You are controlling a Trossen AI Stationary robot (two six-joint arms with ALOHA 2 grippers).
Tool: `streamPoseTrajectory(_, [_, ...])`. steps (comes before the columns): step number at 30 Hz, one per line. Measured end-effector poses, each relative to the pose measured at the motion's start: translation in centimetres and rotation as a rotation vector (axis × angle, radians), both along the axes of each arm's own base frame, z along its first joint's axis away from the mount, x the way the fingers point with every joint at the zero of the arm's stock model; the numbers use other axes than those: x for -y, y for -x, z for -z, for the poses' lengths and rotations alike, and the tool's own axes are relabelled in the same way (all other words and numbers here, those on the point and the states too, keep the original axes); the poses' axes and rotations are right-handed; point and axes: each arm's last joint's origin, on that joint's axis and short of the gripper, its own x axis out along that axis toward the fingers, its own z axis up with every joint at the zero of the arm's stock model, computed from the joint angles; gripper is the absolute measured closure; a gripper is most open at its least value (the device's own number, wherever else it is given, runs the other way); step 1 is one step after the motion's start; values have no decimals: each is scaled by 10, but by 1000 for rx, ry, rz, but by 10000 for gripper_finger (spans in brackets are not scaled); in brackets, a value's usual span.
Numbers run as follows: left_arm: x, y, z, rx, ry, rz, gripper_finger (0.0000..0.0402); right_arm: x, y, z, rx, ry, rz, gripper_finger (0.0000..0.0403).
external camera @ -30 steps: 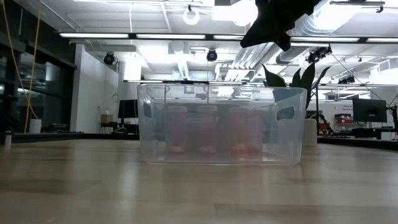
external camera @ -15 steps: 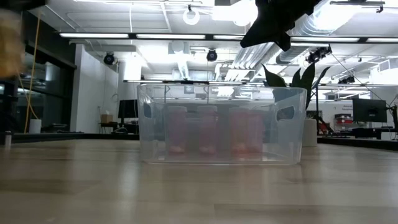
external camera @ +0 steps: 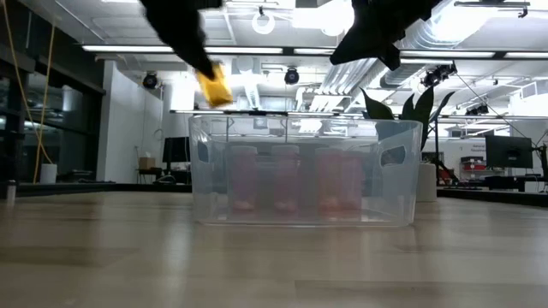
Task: Pick and place medicine bottles into bin by pill shape (circle, oval)
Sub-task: Put the left orange pill bottle into the gray bin
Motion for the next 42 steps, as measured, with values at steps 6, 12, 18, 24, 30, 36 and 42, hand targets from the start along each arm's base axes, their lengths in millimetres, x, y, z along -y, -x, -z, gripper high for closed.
streamPoseTrajectory(6, [-42, -45, 8, -18, -14, 5, 204, 0, 0, -1, 11, 2, 18, 403])
streamPoseTrajectory(12, [-67, -76, 26, -80, 84, 12, 204, 1, 0, -1, 15, 5, 49, 403])
streamPoseTrajectory(18, [-87, -89, 51, -170, 91, 5, 204, 1, 0, -1, 15, 5, 48, 403])
streamPoseTrajectory(24, [-96, -93, 69, -217, 137, 15, 204, 1, 0, -1, 15, 5, 48, 403])
streamPoseTrajectory(30, [-99, -97, 86, -274, 124, -6, 203, 1, 0, -1, 15, 5, 47, 403])
streamPoseTrajectory(36, [-100, -99, 89, -277, 125, -7, 203, 1, 0, -1, 15, 5, 47, 403])
streamPoseTrajectory(42, [-99, -99, 89, -265, 153, 10, 199, 1, 0, -1, 15, 7, 45, 403])
